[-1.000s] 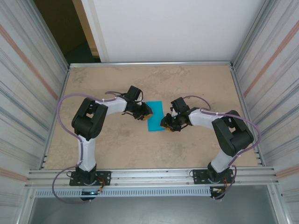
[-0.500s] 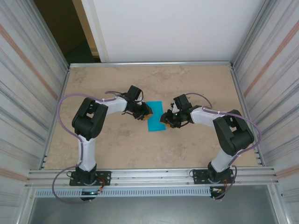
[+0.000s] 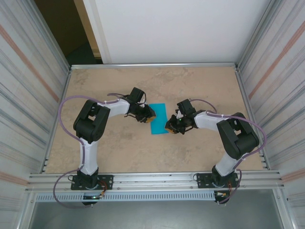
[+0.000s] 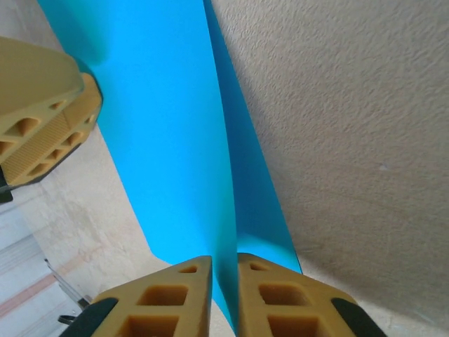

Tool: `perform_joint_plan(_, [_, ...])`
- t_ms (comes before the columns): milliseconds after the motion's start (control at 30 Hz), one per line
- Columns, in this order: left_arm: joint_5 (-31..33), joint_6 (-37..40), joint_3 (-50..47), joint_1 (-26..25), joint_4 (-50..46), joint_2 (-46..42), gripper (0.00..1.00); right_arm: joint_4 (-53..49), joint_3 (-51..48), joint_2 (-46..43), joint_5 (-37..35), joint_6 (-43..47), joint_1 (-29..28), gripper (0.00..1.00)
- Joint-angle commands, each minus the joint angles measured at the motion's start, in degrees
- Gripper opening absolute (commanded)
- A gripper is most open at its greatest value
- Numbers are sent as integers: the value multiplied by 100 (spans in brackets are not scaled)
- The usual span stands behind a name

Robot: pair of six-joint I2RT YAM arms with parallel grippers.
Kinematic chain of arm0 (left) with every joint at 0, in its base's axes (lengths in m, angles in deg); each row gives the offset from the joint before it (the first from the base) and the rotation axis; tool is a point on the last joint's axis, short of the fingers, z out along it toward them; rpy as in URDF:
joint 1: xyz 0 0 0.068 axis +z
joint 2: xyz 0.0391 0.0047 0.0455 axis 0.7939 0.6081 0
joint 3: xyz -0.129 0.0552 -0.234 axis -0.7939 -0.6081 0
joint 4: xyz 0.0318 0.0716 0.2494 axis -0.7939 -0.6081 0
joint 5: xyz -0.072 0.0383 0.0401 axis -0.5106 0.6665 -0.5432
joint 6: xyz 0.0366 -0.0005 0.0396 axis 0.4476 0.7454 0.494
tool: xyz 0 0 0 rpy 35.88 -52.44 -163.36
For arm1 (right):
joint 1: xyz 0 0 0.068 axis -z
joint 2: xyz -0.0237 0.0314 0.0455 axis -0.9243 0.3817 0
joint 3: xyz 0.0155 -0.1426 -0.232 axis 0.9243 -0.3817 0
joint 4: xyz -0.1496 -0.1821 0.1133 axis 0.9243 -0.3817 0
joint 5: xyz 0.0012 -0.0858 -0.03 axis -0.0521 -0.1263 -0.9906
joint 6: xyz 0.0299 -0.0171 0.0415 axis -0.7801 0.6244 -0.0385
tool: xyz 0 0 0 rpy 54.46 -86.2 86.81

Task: Fold a paper plane with a square sheet of paper (pick it up from the middle)
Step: Fold the triangle a second time at the center of the table.

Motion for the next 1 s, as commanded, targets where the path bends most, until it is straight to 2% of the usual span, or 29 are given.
perform_joint_plan(0, [174,142,-78,30,-343,227,25,-52,-43,-181,-56,-158,-31,11])
perform_joint_plan(200, [19,659,76,44,193,-204,26,-245,-62,-306,-254,-159,-26,0])
perform_joint_plan(367, [-78,974,279,37,538,-435,26,-265,-106,-380,-280,-168,-46,0])
perform_joint_plan(700, [232,1019,542,36,-86,13,24,-317,-148,-534,-302,-201,-128,0])
perform_joint_plan(967, [389,1125,722,42,-475,275,22,-203,26,-472,-52,-124,-307,0])
